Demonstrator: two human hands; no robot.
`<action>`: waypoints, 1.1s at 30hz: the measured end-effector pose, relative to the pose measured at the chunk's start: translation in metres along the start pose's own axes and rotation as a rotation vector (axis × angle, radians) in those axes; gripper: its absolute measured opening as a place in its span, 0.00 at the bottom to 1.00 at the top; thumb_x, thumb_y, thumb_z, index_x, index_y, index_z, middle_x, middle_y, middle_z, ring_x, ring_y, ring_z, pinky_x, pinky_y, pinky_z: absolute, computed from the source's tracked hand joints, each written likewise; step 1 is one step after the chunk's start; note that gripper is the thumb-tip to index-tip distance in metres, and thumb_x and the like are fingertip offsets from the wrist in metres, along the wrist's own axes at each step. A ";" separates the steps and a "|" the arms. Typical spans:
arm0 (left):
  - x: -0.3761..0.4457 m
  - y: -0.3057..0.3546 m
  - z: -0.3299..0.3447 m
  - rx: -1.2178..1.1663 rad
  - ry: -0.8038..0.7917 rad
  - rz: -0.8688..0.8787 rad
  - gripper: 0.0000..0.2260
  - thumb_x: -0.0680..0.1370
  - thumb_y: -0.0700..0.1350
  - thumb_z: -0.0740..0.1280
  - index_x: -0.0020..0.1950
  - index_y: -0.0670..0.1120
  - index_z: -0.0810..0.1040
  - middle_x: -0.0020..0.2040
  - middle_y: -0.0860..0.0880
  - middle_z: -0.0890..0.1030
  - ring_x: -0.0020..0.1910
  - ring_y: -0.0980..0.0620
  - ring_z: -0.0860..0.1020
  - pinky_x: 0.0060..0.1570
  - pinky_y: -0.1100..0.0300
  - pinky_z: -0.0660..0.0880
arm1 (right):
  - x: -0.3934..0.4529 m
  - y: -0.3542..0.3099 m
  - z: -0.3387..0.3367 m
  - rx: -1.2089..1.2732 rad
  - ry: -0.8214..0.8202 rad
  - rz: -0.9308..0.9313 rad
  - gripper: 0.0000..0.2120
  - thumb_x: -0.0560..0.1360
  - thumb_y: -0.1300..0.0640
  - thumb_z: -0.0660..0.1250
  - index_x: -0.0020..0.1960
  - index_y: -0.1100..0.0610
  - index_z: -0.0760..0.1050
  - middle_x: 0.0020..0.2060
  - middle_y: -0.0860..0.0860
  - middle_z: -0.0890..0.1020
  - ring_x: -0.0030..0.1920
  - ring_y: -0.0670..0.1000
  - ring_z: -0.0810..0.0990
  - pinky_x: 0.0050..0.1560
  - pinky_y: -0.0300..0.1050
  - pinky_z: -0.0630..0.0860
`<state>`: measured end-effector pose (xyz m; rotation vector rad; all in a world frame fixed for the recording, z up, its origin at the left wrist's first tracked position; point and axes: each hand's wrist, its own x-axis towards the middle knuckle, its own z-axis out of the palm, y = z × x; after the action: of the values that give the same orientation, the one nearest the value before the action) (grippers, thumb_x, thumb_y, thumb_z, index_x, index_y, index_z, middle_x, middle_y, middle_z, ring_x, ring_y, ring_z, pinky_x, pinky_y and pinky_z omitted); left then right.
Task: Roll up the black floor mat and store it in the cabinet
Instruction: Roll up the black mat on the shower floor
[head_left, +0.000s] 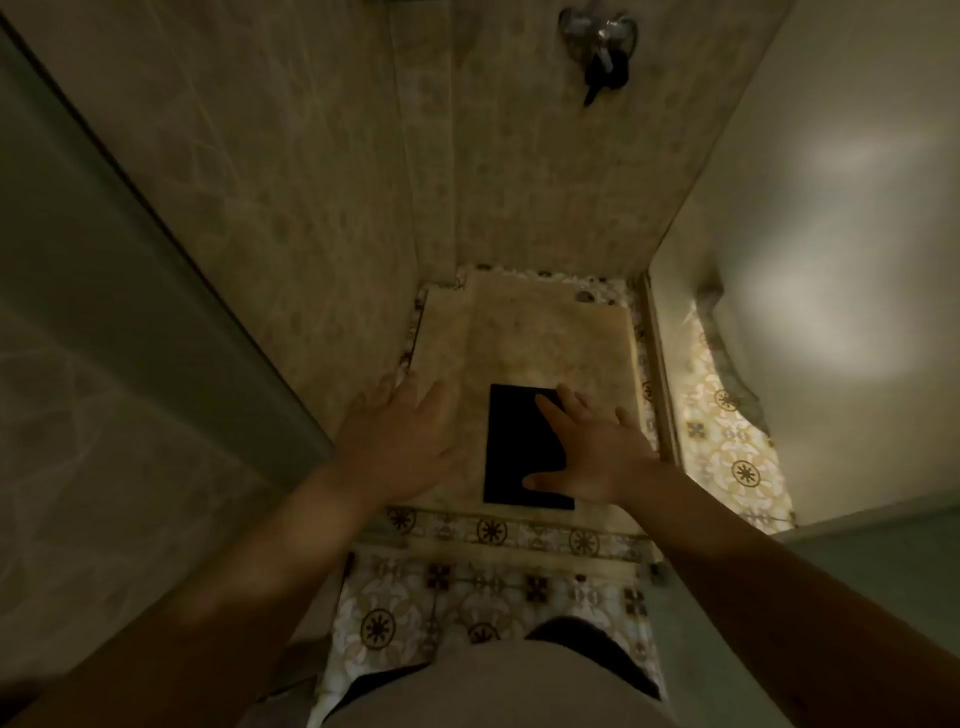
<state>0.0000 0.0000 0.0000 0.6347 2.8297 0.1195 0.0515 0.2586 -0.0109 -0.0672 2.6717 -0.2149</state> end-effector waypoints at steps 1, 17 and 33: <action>0.001 -0.002 -0.001 -0.002 -0.024 0.004 0.39 0.67 0.73 0.47 0.73 0.57 0.42 0.79 0.43 0.54 0.77 0.40 0.53 0.69 0.37 0.56 | 0.004 -0.003 0.002 -0.009 -0.002 -0.009 0.53 0.61 0.19 0.53 0.77 0.42 0.37 0.79 0.49 0.40 0.78 0.52 0.40 0.73 0.67 0.45; 0.108 0.014 0.003 -0.022 -0.038 -0.085 0.38 0.73 0.67 0.60 0.76 0.52 0.50 0.78 0.41 0.55 0.76 0.37 0.54 0.68 0.39 0.60 | 0.112 0.066 -0.011 -0.048 -0.036 -0.088 0.53 0.63 0.21 0.58 0.77 0.43 0.37 0.79 0.48 0.42 0.78 0.52 0.40 0.73 0.67 0.47; 0.271 0.022 -0.028 -0.072 -0.018 -0.103 0.39 0.71 0.70 0.55 0.76 0.56 0.46 0.80 0.44 0.46 0.78 0.42 0.45 0.72 0.36 0.54 | 0.219 0.146 -0.081 -0.008 0.003 -0.038 0.53 0.63 0.22 0.58 0.77 0.43 0.39 0.79 0.50 0.44 0.78 0.55 0.45 0.73 0.66 0.48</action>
<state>-0.2355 0.1354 -0.0282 0.4718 2.8196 0.1953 -0.1819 0.3956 -0.0590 -0.1203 2.6764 -0.2161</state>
